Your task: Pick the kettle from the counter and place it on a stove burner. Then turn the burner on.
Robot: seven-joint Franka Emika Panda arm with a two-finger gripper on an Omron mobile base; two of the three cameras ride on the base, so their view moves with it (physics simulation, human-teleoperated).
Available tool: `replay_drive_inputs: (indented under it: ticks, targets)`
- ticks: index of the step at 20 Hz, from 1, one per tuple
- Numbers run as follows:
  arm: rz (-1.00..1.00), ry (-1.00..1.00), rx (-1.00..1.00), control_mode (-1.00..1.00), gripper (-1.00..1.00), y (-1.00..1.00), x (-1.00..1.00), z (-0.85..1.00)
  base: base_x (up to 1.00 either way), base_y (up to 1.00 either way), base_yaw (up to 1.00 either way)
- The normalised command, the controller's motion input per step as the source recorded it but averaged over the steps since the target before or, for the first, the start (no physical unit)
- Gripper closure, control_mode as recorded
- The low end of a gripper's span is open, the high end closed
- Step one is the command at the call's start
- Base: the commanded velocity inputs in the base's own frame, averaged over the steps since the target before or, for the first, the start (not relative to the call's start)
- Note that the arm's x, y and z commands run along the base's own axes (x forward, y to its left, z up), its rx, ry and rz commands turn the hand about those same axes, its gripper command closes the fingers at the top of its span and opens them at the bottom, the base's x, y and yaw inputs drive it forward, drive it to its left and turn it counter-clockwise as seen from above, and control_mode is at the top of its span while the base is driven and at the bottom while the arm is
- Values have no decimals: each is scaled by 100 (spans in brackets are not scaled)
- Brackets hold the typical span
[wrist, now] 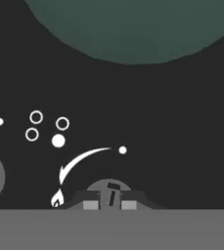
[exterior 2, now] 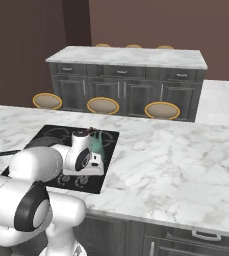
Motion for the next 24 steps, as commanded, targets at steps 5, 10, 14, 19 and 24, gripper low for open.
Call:
replay_drive_inputs:
  ticks: [5, 10, 14, 19, 24]
  targets:
    - [60, 4, 0, -100, 100, 1, -29, -25, 0, 0, 0]
    - [83, 14, 0, -100, 100, 0, -34, -58, 0, 0, 0]
    - [87, 14, 0, -100, 100, 0, -36, -76, 0, 0, 0]
    - [91, 11, 0, -100, 100, 0, -31, -85, 0, 0, 0]
    - [30, -2, 0, -100, 100, 0, -27, -15, 0, 0, 0]
